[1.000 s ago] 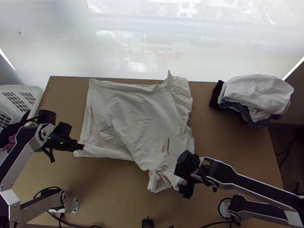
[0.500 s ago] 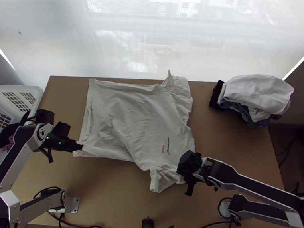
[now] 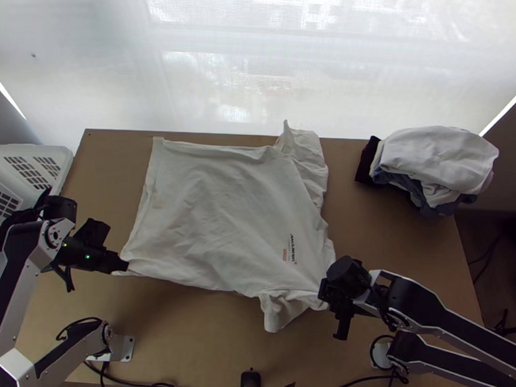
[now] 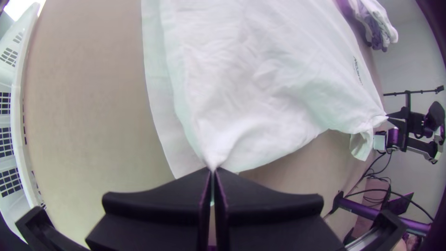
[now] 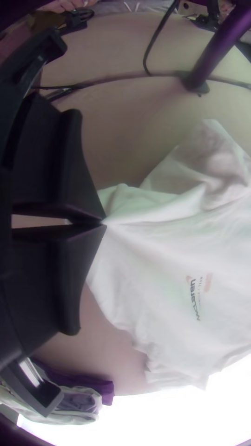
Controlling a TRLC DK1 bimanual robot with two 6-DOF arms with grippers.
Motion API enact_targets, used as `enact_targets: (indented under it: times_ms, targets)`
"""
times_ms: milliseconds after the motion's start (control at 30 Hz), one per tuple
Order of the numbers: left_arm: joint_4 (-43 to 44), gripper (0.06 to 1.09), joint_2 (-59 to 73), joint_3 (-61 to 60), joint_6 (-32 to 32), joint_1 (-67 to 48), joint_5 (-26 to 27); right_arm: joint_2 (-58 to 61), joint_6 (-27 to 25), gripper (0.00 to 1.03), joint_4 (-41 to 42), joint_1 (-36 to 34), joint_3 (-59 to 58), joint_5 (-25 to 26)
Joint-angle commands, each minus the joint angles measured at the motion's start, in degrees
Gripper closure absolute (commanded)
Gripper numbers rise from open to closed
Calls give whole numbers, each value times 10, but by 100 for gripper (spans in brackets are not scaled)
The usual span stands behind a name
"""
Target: Fold the t-shirt
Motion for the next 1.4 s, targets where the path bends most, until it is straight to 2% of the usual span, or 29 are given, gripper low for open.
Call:
enact_targets:
  times_ms: [0,233,433,567,767,867,1033,1200,1367]
  targets:
    - [-82,105,-34,3,59,31,2,-35,-10,100,-102,6,39,-24]
    - [-118,105,-66,15,75,45,-3,-27,-11,100,-180,16,100,-55]
    - [-123,105,-67,11,89,53,-4,5,-40,100,-250,16,144,-74]
    - [-122,105,-65,-24,88,29,-4,24,-51,100,-249,15,104,-78]
    - [-112,105,-47,-68,104,23,-3,41,-73,100,-191,6,20,-82]
    - [-110,105,-29,-47,123,47,-4,51,-97,100,-207,-18,54,-92]
    - [-110,105,-3,-25,135,62,-3,116,-165,100,-264,-114,194,-112]
    - [-99,105,8,-30,138,62,3,183,-178,100,-264,-152,311,-131]
    - [-94,105,16,-36,140,65,8,212,-178,100,-196,-156,269,-136]
